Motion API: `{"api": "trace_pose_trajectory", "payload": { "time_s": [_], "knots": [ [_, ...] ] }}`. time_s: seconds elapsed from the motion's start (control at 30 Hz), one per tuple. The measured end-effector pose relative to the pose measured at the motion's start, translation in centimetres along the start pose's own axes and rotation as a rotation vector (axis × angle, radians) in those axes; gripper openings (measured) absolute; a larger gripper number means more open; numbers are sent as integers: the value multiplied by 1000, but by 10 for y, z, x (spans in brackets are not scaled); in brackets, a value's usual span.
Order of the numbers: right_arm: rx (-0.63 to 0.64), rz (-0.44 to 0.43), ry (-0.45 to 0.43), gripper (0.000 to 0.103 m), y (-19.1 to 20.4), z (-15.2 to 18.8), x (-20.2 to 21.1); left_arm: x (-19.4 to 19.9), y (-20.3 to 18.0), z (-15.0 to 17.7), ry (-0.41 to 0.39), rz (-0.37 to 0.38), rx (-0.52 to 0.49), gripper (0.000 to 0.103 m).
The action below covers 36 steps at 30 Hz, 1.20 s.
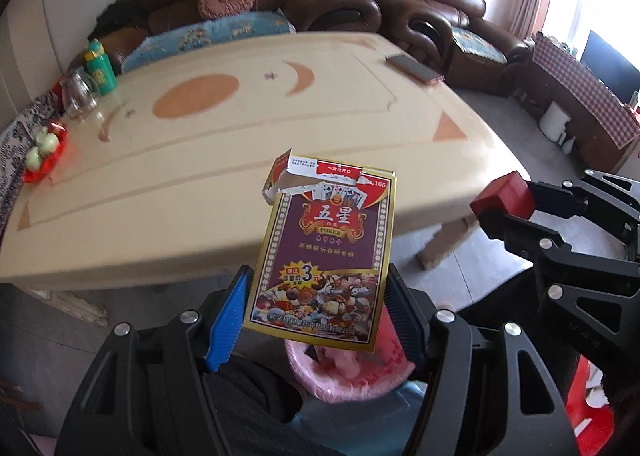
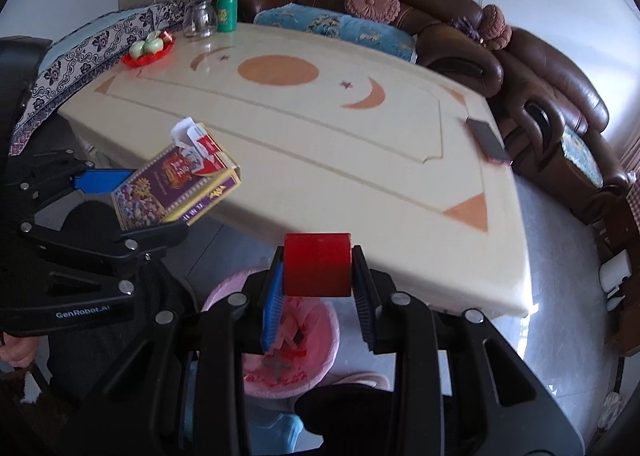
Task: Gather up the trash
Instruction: 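Lift the red cube and card box and carry both tools over the pink bin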
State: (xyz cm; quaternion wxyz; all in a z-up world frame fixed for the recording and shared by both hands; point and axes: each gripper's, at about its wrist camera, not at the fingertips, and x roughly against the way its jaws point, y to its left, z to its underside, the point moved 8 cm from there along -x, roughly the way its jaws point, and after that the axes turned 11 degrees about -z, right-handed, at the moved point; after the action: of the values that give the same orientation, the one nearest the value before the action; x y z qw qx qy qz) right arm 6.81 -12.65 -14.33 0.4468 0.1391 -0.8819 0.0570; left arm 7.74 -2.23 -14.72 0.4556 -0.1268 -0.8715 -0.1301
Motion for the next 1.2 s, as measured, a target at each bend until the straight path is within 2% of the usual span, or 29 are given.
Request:
{"api": "trace_pose_trajectory", "payload": {
  "time_s": [0.37, 0.5, 0.93, 1.2],
  "knots": [
    [-64, -40, 107, 32, 2, 52, -50, -55, -18, 45, 134, 31, -45, 64],
    [-96, -56, 157, 32, -1, 73, -76, -82, -26, 67, 216, 61, -60, 64],
    [-174, -100, 326, 32, -9, 130, -164, -178, -39, 121, 438, 75, -68, 64],
    [-209, -118, 397, 32, -10, 150, -202, -216, -44, 141, 533, 87, -75, 64]
  ]
}}
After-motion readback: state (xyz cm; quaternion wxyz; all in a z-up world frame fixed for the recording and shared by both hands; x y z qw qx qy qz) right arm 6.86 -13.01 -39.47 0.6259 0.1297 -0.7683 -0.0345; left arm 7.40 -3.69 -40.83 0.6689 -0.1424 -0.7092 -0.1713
